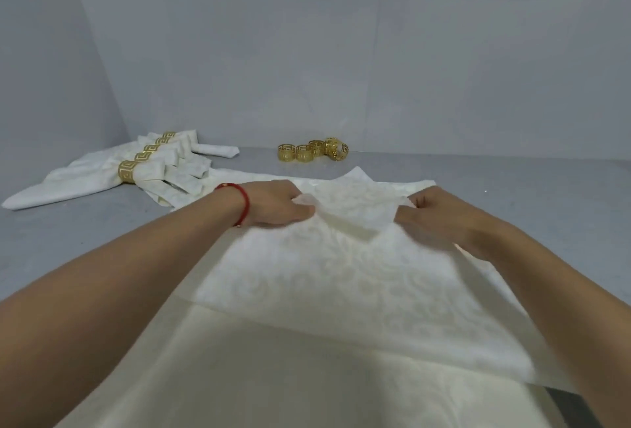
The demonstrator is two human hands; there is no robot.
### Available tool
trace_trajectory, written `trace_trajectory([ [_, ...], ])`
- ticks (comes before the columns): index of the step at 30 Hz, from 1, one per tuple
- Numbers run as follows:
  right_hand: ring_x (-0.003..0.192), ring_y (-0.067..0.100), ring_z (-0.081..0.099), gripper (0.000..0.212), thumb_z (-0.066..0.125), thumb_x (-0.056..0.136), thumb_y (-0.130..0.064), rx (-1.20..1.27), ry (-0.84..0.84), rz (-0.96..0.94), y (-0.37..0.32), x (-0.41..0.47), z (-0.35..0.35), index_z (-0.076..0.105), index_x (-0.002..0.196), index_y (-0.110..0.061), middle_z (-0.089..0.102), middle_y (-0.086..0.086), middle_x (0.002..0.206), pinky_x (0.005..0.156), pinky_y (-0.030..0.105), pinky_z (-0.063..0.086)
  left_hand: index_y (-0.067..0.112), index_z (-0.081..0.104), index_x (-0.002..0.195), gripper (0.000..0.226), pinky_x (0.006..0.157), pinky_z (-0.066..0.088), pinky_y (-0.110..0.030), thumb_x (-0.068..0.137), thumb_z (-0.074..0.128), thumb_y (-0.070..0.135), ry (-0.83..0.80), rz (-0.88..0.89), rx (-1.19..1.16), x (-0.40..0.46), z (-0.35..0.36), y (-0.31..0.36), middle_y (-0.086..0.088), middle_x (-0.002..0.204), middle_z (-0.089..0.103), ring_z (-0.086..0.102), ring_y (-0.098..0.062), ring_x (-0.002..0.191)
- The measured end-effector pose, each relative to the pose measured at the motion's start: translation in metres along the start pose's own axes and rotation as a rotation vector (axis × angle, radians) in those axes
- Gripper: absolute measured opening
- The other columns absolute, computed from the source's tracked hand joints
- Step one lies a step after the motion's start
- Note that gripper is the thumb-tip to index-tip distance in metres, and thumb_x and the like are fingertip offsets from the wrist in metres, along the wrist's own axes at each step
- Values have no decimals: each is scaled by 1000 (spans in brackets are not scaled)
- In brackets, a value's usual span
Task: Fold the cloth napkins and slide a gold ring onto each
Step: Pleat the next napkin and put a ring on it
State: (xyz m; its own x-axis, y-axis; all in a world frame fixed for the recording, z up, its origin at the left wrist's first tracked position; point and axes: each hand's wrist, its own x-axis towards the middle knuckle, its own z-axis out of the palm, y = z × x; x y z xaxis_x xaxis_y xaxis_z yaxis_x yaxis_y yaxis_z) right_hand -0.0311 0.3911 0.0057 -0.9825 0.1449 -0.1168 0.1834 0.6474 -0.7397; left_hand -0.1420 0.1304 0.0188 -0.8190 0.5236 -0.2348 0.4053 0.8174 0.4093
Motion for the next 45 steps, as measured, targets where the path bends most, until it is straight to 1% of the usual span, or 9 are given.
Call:
trace_trajectory([
  [4, 52, 22, 40, 34, 56, 87, -21, -235, 243, 78, 8, 56, 4, 40, 58, -13, 45, 5, 58, 48, 24, 29, 16, 44, 68, 33, 58, 38, -29, 95, 49, 34, 225, -45, 123, 59, 7, 1, -3, 74, 54, 51, -21, 65],
  [9, 60, 22, 43, 26, 53, 85, -29, -327, 387, 189, 12, 91, 17, 38, 67, -18, 46, 2, 71, 55, 28, 30, 16, 59, 90, 10, 68, 47, -31, 90, 54, 25, 387, -98, 51, 97, 19, -13, -5, 94, 64, 61, -25, 84],
  [13, 77, 26, 54, 34, 51, 91, -47, -531, 470, 191, 10, 98, 25, 45, 74, -19, 54, 1, 80, 67, 33, 38, 10, 63, 86, 14, 80, 55, -42, 81, 52, 18, 442, -111, 71, 106, 24, -17, -6, 90, 65, 61, -27, 87],
  [22, 60, 18, 38, 39, 56, 93, -48, -634, 489, 171, 13, 113, 29, 46, 71, -17, 47, -1, 70, 56, 30, 27, 20, 59, 102, 15, 93, 48, -43, 87, 57, 22, 430, -150, 97, 113, 23, -23, 1, 103, 60, 57, -24, 98],
  [28, 65, 20, 40, 36, 56, 94, -50, -647, 475, 175, 10, 114, 28, 52, 83, -15, 44, -2, 72, 60, 31, 30, 23, 61, 97, 14, 92, 52, -43, 85, 59, 16, 416, -169, 11, 111, 19, -21, 0, 104, 62, 61, -25, 94],
  [31, 65, 21, 47, 27, 59, 88, -38, -583, 474, 147, 12, 118, 29, 51, 79, -14, 57, 3, 80, 57, 30, 31, 27, 62, 94, 17, 90, 53, -39, 85, 60, 13, 395, -145, -70, 110, 19, -22, 3, 104, 60, 62, -23, 94],
  [36, 116, 31, 51, 38, 53, 95, -36, -661, 498, -109, 11, 124, 41, 55, 129, -18, 56, 8, 123, 86, 40, 41, 30, 60, 93, 13, 96, 49, -44, 84, 59, 20, 412, -155, -84, 111, 25, -24, 8, 95, 60, 61, -22, 96],
  [40, 117, 27, 46, 41, 31, 103, -43, -720, 304, -133, 11, 130, 53, 65, 113, -22, 57, 4, 122, 98, 46, 34, 29, 58, 93, 11, 96, 47, -43, 86, 59, 21, 424, -170, -64, 113, 26, -23, 11, 89, 57, 59, -21, 95],
  [45, 118, 28, 44, 39, 28, 105, -41, -750, 281, -105, 17, 132, 54, 61, 104, -21, 55, 4, 121, 95, 46, 35, 27, 58, 95, 11, 96, 47, -44, 87, 58, 20, 396, -191, -85, 114, 23, -20, 8, 88, 58, 60, -21, 92],
])
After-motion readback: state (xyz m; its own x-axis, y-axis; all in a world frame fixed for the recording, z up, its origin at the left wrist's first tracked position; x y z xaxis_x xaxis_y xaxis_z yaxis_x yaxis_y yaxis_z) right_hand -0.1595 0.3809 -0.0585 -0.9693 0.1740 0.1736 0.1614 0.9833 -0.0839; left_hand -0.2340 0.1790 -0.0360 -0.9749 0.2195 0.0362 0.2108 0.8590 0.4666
